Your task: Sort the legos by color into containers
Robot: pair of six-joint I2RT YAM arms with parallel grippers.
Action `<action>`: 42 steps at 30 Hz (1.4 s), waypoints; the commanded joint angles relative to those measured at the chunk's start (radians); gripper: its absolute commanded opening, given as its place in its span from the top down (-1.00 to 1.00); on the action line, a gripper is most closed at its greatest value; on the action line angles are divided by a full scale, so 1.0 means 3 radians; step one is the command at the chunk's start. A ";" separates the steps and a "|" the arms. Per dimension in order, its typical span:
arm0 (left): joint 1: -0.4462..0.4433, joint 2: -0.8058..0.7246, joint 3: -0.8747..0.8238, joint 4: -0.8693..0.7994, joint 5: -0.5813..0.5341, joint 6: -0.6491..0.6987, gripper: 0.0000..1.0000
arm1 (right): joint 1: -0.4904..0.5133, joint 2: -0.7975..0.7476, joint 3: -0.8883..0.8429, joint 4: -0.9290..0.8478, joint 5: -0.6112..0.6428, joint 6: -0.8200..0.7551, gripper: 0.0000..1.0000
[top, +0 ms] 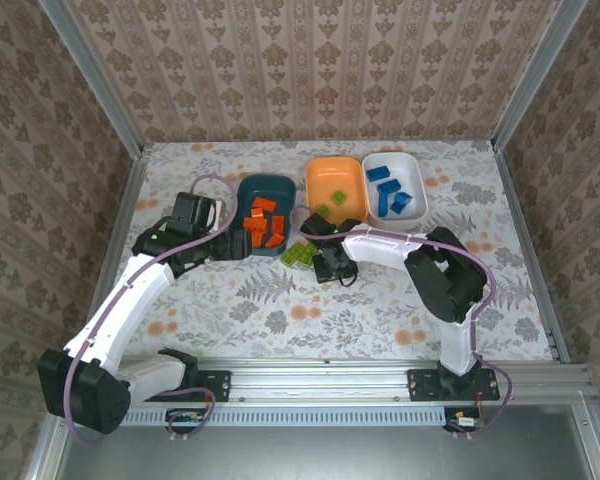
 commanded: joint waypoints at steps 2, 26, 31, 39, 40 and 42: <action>0.0002 -0.0026 -0.0039 0.0098 0.0073 -0.0087 -0.99 | -0.0090 -0.0173 -0.0202 -0.0111 0.0165 0.0023 0.16; 0.0012 -0.0093 -0.0345 0.0228 0.0497 -0.0229 -1.00 | -0.0823 -0.1730 -0.0364 -0.0193 -0.0665 -0.0118 0.26; -0.0006 -0.0055 -0.0407 0.0287 0.0672 -0.0290 -1.00 | -0.0951 -0.1313 0.0242 -0.0258 -0.0709 -0.0309 0.26; -0.0558 0.0281 -0.0294 0.0070 0.0421 -0.0166 -0.99 | -0.1116 -0.0448 0.1085 -0.0108 -0.0831 -0.0428 0.26; -0.0601 0.0317 -0.0297 0.0103 0.0435 -0.0179 -1.00 | -0.1123 -0.0297 0.1227 -0.0116 -0.0818 -0.0465 0.26; -0.0658 0.0389 -0.0313 0.0176 0.0465 -0.0218 -1.00 | -0.1153 -0.0011 0.1506 -0.0154 -0.0826 -0.0513 0.27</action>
